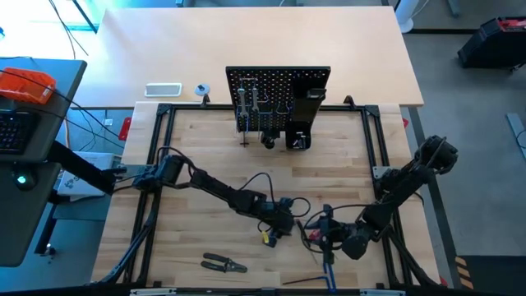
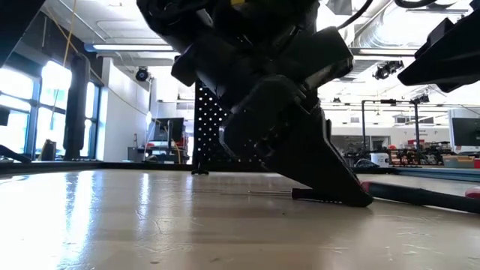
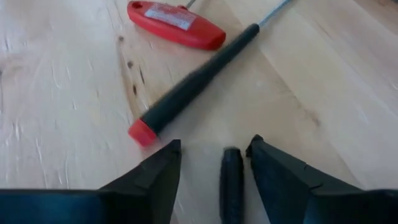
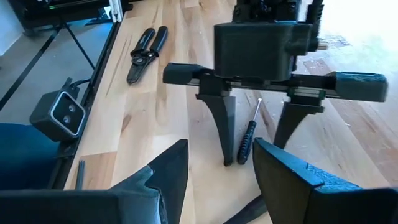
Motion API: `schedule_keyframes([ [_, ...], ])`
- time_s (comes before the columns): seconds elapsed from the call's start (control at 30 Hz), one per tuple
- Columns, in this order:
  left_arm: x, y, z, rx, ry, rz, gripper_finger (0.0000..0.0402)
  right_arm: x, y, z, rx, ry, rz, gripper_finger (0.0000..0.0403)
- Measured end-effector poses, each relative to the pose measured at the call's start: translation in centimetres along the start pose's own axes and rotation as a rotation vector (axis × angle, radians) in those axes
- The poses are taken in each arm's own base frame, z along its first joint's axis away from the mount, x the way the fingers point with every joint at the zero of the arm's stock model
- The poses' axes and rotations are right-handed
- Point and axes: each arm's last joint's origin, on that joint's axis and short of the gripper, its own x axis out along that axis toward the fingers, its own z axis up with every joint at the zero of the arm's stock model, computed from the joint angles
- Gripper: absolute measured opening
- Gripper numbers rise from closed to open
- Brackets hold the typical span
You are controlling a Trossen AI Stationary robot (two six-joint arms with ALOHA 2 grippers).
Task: Hang tools onto peg board
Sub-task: Put the black screwdriver into the bottom peg board bin
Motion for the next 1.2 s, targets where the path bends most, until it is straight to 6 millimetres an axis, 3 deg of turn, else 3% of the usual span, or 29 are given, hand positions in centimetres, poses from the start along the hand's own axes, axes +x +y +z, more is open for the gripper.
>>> schedule_keyframes([
  [0.37, -2.2, -0.3, -0.2, -0.043, 0.145, -0.019, 0.0182, 0.0, -0.1, -0.1, -0.011, 0.005, -0.012, 0.0174],
  [0.87, -2.0, -0.2, -0.8, -0.046, 0.124, 0.019, 0.0014, 0.0, -0.1, -0.1, -0.005, -0.004, -0.022, 0.0174],
  [1.2, -2.0, -0.3, -0.7, -0.034, 0.121, 0.024, 0.0012, 0.0, -0.1, -0.1, 0.006, -0.005, -0.022, 0.0174],
])
